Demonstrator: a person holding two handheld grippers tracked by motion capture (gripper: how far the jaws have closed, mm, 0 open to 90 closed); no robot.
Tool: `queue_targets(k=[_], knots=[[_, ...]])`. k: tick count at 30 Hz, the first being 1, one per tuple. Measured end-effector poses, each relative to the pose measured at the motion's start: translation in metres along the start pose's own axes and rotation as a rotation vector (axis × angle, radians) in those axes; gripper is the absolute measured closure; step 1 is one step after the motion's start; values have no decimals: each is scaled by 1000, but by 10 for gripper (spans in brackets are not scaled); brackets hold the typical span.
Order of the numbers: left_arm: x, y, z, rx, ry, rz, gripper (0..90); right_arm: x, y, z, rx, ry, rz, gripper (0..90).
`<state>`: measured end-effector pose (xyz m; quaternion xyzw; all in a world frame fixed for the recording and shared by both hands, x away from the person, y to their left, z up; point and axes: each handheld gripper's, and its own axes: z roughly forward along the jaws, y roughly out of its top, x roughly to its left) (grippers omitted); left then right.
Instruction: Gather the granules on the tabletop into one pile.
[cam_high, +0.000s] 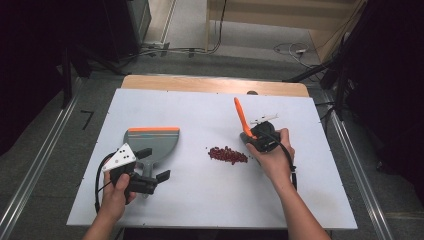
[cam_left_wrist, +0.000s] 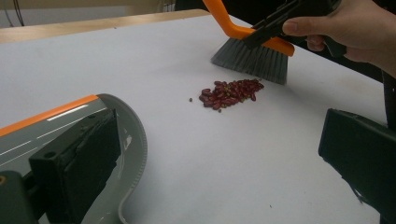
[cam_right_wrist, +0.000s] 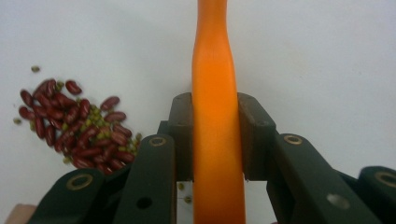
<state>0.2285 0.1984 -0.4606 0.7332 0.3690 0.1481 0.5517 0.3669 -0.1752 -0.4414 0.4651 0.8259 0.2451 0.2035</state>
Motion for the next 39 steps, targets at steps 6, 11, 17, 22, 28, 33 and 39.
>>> queue_targets(k=[6,11,17,22,28,33,39], knots=[[0,1,-2,-3,4,3,0,20,7,4,0,-26,22,689],[1,2,-3,-11,5,0,0,28,11,7,-7,-25,37,689],[1,2,-3,-9,5,0,0,36,15,9,-10,-18,38,688],[1,2,-3,-9,7,1,0,42,17,10,-13,-8,26,688],[1,2,-3,-10,6,2,0,49,20,11,-16,8,11,689],[1,2,-4,-11,9,3,0,55,23,12,-16,21,-7,688],[2,2,-5,-16,10,-1,0,62,26,14,-18,32,-40,688]])
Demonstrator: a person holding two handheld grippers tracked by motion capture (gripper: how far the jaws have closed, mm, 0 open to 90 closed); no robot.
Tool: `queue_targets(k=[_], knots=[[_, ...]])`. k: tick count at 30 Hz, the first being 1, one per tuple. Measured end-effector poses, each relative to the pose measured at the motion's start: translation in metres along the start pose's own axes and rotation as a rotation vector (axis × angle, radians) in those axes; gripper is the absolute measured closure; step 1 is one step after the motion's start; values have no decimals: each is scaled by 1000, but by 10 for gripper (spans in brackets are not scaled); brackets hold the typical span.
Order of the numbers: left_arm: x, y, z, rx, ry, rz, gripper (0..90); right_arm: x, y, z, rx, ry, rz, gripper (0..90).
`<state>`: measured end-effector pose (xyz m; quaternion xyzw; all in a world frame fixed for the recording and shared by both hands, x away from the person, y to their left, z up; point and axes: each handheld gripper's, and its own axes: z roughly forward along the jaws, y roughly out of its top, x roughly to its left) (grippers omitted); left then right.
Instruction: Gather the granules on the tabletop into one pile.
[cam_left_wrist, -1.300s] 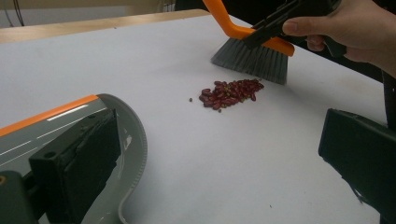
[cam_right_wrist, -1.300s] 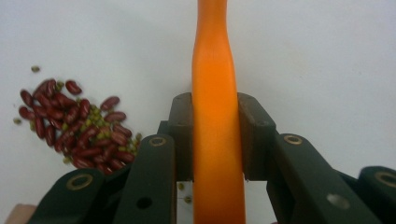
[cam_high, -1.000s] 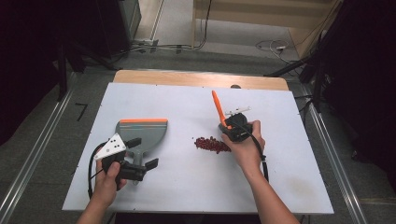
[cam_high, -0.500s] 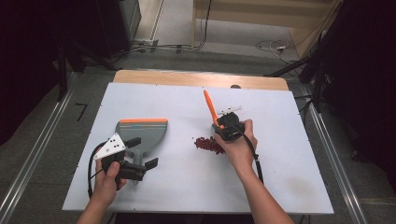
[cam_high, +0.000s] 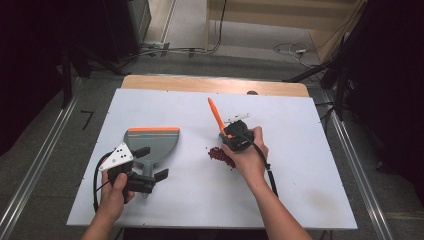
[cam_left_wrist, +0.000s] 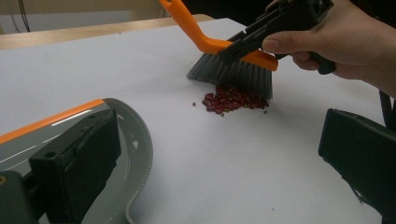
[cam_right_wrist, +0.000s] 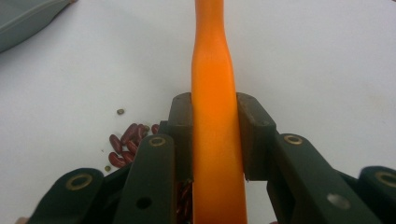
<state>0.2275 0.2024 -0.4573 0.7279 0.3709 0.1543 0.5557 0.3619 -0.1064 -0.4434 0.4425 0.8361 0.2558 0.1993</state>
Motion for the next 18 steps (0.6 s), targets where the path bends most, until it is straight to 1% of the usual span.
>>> queue_targets(k=[4,6,7,11,13,16,18], knots=[[0,0,0,1,1,0,0,2,1,0,-9,28,-20,688],[0,0,0,1,0,1,0,2,1,0,-14,45,-41,688],[0,0,0,0,1,1,0,2,1,-1,-14,54,-43,688],[0,-1,-1,-1,2,1,0,-3,2,-6,-30,79,-81,688],[1,-1,-1,-2,4,0,0,-6,4,-9,-38,101,-115,688],[0,-1,-1,-2,3,-1,0,-11,9,-13,-54,127,-200,688],[0,-1,0,2,3,1,0,-14,13,-13,-70,128,-249,688]])
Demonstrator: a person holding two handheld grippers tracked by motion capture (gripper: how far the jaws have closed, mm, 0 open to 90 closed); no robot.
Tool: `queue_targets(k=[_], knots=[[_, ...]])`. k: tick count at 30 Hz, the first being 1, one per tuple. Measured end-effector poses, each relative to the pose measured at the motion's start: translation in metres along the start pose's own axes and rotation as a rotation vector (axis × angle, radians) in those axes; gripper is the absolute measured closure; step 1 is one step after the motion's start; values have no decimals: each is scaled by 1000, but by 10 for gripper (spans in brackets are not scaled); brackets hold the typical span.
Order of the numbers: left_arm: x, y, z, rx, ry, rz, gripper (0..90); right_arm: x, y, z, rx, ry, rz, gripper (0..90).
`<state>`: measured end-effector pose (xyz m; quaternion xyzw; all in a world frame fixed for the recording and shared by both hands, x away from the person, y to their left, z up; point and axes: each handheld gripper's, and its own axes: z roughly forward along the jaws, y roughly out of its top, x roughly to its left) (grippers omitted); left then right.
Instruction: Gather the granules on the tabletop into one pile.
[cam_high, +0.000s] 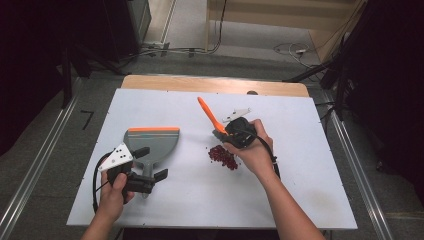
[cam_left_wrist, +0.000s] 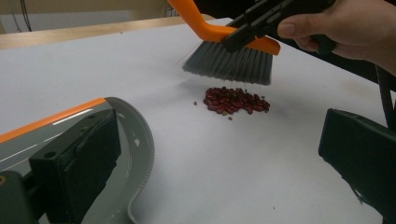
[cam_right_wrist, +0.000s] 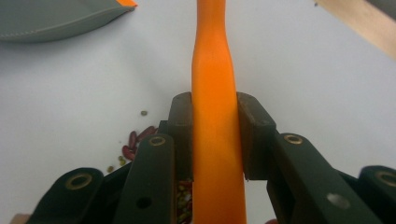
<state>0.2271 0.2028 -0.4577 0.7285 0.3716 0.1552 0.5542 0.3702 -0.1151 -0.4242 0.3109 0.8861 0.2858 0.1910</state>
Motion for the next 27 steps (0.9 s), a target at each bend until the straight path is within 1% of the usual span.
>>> queue_targets(k=[1,2,3,4,5,6,7,8,9,10,11,12,13,14,16,17,18,19,20,22,23,27], knots=[[0,0,0,-1,0,1,0,-3,0,2,-12,-1,-69,688],[0,0,0,1,0,3,0,-5,0,5,-37,-9,-161,688],[0,0,0,3,0,5,0,-6,-1,8,-48,-13,-216,688],[-1,0,0,3,0,4,0,-8,-1,11,-48,-18,-249,688],[-1,0,0,3,0,4,0,-9,-1,15,-39,-18,-270,688],[0,0,0,1,0,2,0,-9,-2,19,-27,-25,-279,688],[0,0,0,0,0,0,0,-10,-3,22,-10,-21,-298,689],[0,0,0,0,0,0,0,-9,-5,26,2,-7,-312,689],[0,-1,0,-1,1,-1,0,-9,-6,26,-18,25,-320,688],[1,-1,-1,0,1,-3,0,-8,-8,26,-17,41,-323,688],[1,-1,-1,3,3,-3,0,-6,-8,24,-9,41,-340,688],[1,-1,-1,3,3,-2,0,-4,-9,23,-5,53,-337,688],[2,-1,-1,1,3,-2,0,-2,-10,21,-2,72,-341,689],[2,-1,-1,2,4,-2,0,0,-11,19,-1,95,-334,688],[1,-1,-1,1,5,-2,0,3,-11,15,6,114,-339,689],[1,-1,-1,-1,1,-1,0,3,-10,13,0,126,-349,688],[0,0,0,1,1,1,0,3,-10,12,-10,127,-355,689],[-1,0,0,1,0,4,0,3,-9,10,-20,126,-349,688],[-1,0,0,1,0,4,0,1,-7,10,-37,132,-353,688],[-2,0,1,5,0,5,0,1,-5,10,-60,129,-363,688],[-2,0,1,6,-1,5,0,1,-3,10,-61,126,-378,688],[-1,-1,1,5,-4,2,0,3,0,20,-92,104,-515,688]])
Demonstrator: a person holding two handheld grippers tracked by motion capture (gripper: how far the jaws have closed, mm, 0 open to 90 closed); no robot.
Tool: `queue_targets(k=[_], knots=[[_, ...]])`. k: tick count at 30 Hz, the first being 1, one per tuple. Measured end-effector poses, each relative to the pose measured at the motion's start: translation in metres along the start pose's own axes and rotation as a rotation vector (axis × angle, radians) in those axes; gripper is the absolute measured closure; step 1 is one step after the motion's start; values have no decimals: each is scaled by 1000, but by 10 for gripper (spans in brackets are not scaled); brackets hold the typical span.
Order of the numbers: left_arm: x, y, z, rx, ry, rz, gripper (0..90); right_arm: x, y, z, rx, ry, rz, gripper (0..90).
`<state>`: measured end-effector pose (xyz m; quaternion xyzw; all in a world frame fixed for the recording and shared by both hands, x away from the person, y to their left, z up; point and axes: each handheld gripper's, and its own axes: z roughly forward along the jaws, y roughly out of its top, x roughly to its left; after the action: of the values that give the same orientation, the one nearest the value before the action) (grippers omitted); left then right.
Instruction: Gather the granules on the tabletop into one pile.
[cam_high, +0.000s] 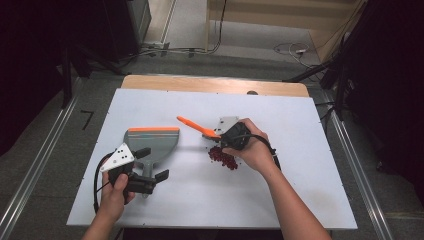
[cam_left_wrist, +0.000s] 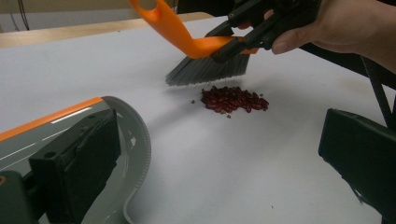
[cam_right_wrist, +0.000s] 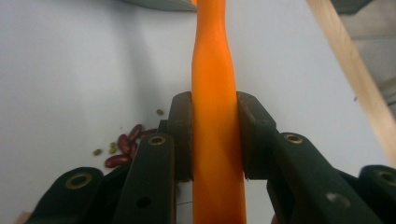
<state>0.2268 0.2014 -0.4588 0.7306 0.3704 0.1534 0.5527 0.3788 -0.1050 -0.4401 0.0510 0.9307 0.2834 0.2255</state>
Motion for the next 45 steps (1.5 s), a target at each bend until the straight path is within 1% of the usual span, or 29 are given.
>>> queue_targets(k=[1,4,5,7,10,11,13,14,15,17,19,20,21,23,24,25,26,28,29,30,31,32,35,36,38,39,41,43,45], knots=[[0,0,0,-2,-1,-1,0,0,0,3,-5,-5,-19,688],[1,0,0,-1,0,-1,0,0,-3,9,0,28,-36,688],[1,-1,0,0,0,-2,0,1,-4,9,-8,50,-34,688],[1,-1,0,0,-1,-3,0,2,-4,7,3,61,-60,688],[1,0,0,-2,0,-2,0,5,-5,-1,0,107,-65,688],[1,0,0,-1,1,-2,0,4,-5,-4,-5,96,-75,688],[1,0,0,-3,0,-1,0,4,-5,-11,-18,68,-63,688],[0,0,0,2,1,-1,0,3,-4,-17,-34,62,-43,688],[0,0,0,2,1,0,0,3,-3,-22,-50,60,1,687],[0,0,1,4,0,0,0,5,2,-33,-78,78,77,687],[0,0,2,7,-1,2,0,11,9,-39,-87,123,190,687],[0,0,2,6,-2,1,0,14,12,-40,-82,141,228,687],[0,0,2,8,0,1,0,19,16,-39,-71,153,280,687],[0,0,3,9,-1,1,0,24,22,-32,-30,203,423,687],[-1,0,3,7,-1,1,0,25,23,-26,-15,237,469,687],[-1,0,2,6,-1,2,0,26,24,-20,4,262,497,687],[-1,0,2,5,-2,3,0,28,24,-13,20,271,504,688],[0,0,1,5,0,4,0,27,23,-1,64,267,484,687],[0,0,1,3,-1,1,0,26,21,3,79,254,485,688],[0,0,1,2,-2,0,0,23,18,4,66,243,506,688],[1,0,1,-1,-4,0,0,19,16,4,69,241,532,688],[1,-1,0,0,-2,-1,0,16,13,4,73,221,554,688],[2,-1,0,-1,-3,-2,0,8,4,1,79,185,599,688],[2,-1,0,-2,-3,-2,0,7,2,0,80,180,608,688],[2,-1,0,1,-1,-2,0,5,0,-4,67,198,599,688],[1,0,0,1,-1,-1,0,5,0,-6,49,209,590,688],[1,0,1,1,-2,0,0,3,-2,-14,-7,246,562,687],[0,0,1,3,0,1,0,-2,-4,-23,-48,309,516,687],[0,0,1,4,0,2,0,-4,-6,-34,-62,336,432,687]])
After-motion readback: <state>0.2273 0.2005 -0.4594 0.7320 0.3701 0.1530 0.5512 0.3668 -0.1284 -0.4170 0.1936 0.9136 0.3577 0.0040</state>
